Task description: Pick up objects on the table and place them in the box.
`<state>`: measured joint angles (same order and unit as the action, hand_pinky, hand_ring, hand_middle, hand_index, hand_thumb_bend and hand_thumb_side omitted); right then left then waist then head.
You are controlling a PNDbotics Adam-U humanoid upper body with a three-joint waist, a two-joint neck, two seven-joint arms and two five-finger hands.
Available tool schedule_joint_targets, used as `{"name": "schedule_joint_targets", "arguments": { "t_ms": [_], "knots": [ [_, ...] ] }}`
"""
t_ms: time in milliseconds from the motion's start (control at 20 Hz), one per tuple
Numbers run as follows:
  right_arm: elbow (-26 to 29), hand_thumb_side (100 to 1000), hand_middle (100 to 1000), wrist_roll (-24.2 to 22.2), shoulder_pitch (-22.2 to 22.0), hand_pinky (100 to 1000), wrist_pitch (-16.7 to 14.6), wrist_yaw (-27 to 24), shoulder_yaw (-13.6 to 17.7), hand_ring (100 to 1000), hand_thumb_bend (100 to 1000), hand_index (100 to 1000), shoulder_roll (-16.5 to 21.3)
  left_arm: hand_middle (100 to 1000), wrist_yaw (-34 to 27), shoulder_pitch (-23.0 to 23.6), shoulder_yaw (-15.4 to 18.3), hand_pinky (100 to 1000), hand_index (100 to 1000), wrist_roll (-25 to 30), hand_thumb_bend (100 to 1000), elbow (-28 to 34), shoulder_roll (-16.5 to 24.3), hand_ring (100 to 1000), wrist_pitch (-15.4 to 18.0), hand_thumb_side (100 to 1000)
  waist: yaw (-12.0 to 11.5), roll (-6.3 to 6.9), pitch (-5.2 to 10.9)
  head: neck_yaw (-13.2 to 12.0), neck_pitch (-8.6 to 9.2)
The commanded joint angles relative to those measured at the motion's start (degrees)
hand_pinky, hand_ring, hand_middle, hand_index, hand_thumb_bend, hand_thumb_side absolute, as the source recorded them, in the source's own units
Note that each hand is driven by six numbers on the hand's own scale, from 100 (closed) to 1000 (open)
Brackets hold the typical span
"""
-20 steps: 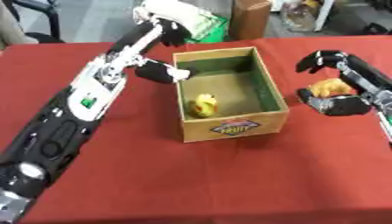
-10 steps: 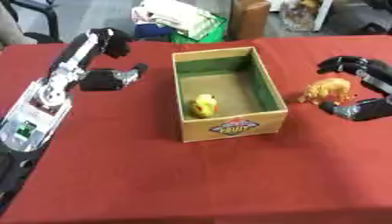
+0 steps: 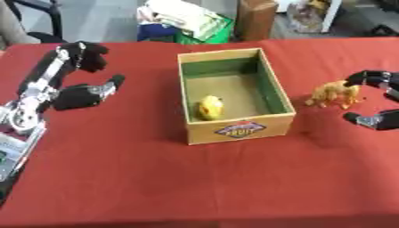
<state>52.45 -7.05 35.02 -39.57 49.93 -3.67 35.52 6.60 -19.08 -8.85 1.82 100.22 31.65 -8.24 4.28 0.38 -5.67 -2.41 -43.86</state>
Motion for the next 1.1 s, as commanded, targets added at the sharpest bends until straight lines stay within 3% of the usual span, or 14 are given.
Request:
{"name": "schedule_joint_targets", "arguments": {
  "t_ms": [50,450,1100],
  "knots": [
    [-1.55,691,827,1.87,1.52,764,0.26,2.22,0.93,841,390,860,0.62,564,-0.56,0.57,1.3,721,756,-0.48,418,1.29,-0.12,654,-0.03,237,-0.2,-0.02,0.64,0.21,-0.26],
    [-3.92,637,800,5.98,2.83,735,2.37,3.69,2.22,821,324,837,-0.84,558,-0.79,2.34,2.05,720,756,-1.42,415,0.92,-1.47,649,0.03,236,-0.76,0.16,0.55,0.48,-0.26],
    [-0.77,587,788,7.3,3.41,725,3.41,-0.63,3.25,814,247,828,0.51,559,-0.3,2.91,1.83,720,758,-0.62,414,-0.12,-2.01,648,0.15,241,-0.9,0.09,0.49,0.34,-0.26]
  ]
}}
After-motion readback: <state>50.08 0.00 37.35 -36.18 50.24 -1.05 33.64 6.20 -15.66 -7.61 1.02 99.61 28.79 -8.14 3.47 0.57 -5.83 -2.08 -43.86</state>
